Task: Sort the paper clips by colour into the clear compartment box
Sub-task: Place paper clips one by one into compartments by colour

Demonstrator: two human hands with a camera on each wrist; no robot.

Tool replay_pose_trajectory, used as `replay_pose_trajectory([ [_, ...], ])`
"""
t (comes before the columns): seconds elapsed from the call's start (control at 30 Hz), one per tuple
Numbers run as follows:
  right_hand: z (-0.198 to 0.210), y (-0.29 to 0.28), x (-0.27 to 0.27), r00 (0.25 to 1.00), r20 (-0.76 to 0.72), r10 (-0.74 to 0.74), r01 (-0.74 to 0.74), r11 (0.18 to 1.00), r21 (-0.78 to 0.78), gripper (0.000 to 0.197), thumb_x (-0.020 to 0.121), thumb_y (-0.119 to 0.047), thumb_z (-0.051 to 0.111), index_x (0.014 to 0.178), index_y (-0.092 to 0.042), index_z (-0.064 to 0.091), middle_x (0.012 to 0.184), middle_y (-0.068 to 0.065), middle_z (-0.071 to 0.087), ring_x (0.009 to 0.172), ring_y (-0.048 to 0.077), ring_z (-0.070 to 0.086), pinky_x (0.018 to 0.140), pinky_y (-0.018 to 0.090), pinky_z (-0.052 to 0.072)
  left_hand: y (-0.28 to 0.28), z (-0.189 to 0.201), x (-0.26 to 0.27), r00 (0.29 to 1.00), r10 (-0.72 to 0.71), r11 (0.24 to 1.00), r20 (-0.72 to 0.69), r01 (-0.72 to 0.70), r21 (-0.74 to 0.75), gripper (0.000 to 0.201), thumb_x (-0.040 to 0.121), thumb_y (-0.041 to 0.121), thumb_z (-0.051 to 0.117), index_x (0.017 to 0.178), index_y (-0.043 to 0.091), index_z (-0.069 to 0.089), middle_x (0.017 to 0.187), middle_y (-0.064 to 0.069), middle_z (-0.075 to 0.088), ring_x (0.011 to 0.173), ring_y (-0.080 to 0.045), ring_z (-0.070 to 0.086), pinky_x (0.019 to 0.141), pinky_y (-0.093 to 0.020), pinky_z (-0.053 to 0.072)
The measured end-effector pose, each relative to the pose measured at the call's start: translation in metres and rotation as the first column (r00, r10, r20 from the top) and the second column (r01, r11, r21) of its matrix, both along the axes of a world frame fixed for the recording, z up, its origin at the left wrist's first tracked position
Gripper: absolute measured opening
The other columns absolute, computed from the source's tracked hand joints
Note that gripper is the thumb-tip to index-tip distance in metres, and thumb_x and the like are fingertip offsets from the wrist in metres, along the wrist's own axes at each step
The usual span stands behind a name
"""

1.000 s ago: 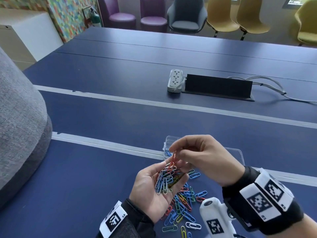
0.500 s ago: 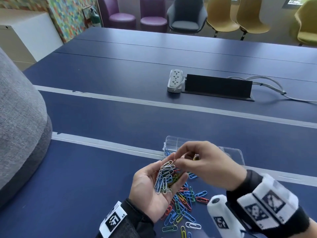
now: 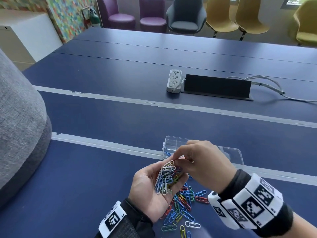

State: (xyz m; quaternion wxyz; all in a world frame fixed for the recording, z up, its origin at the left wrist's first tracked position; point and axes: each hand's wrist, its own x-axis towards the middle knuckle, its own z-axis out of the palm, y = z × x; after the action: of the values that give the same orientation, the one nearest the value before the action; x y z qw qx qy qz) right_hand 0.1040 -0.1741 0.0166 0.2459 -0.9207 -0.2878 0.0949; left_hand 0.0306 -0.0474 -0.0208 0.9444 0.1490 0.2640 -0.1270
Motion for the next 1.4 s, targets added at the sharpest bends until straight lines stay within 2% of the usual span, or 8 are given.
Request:
replay_pose_trajectory([
  [0.1, 0.005, -0.001, 0.002, 0.999, -0.006, 0.045, -0.045, 0.999, 0.021, 0.009, 0.081, -0.025, 0.06, 0.083, -0.028, 0.068, 0.069, -0.01, 0.056, 0.067, 0.008, 0.052, 0.067, 0.028, 0.048, 0.0, -0.001, 0.0, 1.0, -0.012, 1.0, -0.006, 0.012, 0.0, 0.043, 0.074, 0.012, 0.05, 0.107, -0.011, 0.066, 0.101, -0.025, 0.068, 0.085, -0.036, 0.068, 0.088, -0.052, 0.049],
  [0.23, 0.017, -0.004, 0.022, 0.997, -0.047, -0.057, 0.061, 0.994, 0.096, 0.008, 0.079, -0.019, 0.06, 0.073, -0.024, 0.062, 0.057, -0.005, 0.058, 0.052, 0.004, 0.049, 0.054, 0.014, 0.038, 0.003, -0.001, 0.0, 1.0, -0.004, 1.0, -0.017, 0.004, -0.012, 0.036, 0.079, 0.011, 0.049, 0.1, -0.008, 0.069, 0.105, -0.025, 0.068, 0.09, -0.039, 0.068, 0.083, -0.049, 0.052],
  [0.33, 0.023, -0.009, 0.043, 0.989, -0.073, -0.129, 0.13, 0.992, 0.0, 0.007, 0.08, -0.02, 0.058, 0.074, -0.021, 0.061, 0.061, -0.005, 0.059, 0.054, 0.002, 0.048, 0.05, 0.01, 0.035, 0.004, 0.0, 0.0, 1.0, 0.026, 0.999, -0.018, -0.026, 0.034, 0.032, 0.08, 0.01, 0.049, 0.094, -0.007, 0.071, 0.099, -0.024, 0.069, 0.088, -0.039, 0.069, 0.081, -0.048, 0.054],
  [0.47, 0.023, -0.007, 0.058, 0.986, -0.055, -0.157, 0.148, 0.979, -0.139, 0.005, 0.079, -0.023, 0.057, 0.075, -0.02, 0.059, 0.064, -0.008, 0.057, 0.068, 0.013, 0.053, 0.06, 0.023, 0.038, 0.005, 0.002, 0.0, 0.999, 0.042, 0.997, -0.029, -0.04, 0.063, 0.031, 0.079, 0.01, 0.049, 0.092, -0.007, 0.072, 0.097, -0.025, 0.07, 0.088, -0.039, 0.069, 0.08, -0.048, 0.054],
  [0.63, 0.013, 0.012, 0.065, 0.998, -0.006, -0.061, 0.055, 0.935, -0.35, 0.019, 0.082, -0.025, 0.058, 0.086, -0.009, 0.068, 0.091, 0.01, 0.069, 0.091, 0.027, 0.06, 0.08, 0.035, 0.051, 0.005, 0.002, -0.001, 0.999, 0.039, 0.997, -0.036, -0.036, 0.067, 0.033, 0.079, 0.009, 0.049, 0.095, -0.009, 0.071, 0.099, -0.026, 0.07, 0.09, -0.039, 0.069, 0.08, -0.049, 0.054],
  [0.83, 0.006, 0.029, 0.069, 0.999, -0.038, 0.021, -0.036, 0.899, -0.437, 0.021, 0.082, -0.008, 0.055, 0.1, -0.012, 0.067, 0.105, 0.012, 0.065, 0.1, 0.03, 0.06, 0.082, 0.031, 0.051, 0.008, 0.003, 0.0, 0.998, 0.051, 0.997, -0.036, -0.048, 0.067, 0.033, 0.077, 0.009, 0.048, 0.094, -0.009, 0.071, 0.099, -0.026, 0.069, 0.087, -0.039, 0.069, 0.079, -0.049, 0.055],
  [1.1, 0.007, 0.036, 0.075, 0.994, -0.088, 0.06, -0.088, 0.928, -0.363, 0.031, 0.08, 0.0, 0.052, 0.101, -0.019, 0.064, 0.106, 0.004, 0.063, 0.095, 0.022, 0.058, 0.071, 0.022, 0.039, 0.008, 0.003, 0.0, 0.998, 0.052, 0.997, -0.041, -0.049, 0.064, 0.035, 0.077, 0.008, 0.048, 0.099, -0.01, 0.069, 0.098, -0.026, 0.069, 0.089, -0.04, 0.069, 0.08, -0.049, 0.054],
  [1.4, 0.015, 0.028, 0.078, 0.976, -0.216, -0.031, 0.012, 0.996, -0.089, 0.037, 0.081, 0.006, 0.04, 0.085, -0.022, 0.064, 0.077, 0.001, 0.061, 0.071, 0.024, 0.065, 0.07, 0.039, 0.059, 0.01, 0.002, -0.002, 0.998, 0.056, 0.996, -0.033, -0.054, 0.068, 0.034, 0.082, 0.008, 0.048, 0.103, -0.01, 0.067, 0.1, -0.026, 0.069, 0.091, -0.04, 0.068, 0.081, -0.048, 0.055],
])
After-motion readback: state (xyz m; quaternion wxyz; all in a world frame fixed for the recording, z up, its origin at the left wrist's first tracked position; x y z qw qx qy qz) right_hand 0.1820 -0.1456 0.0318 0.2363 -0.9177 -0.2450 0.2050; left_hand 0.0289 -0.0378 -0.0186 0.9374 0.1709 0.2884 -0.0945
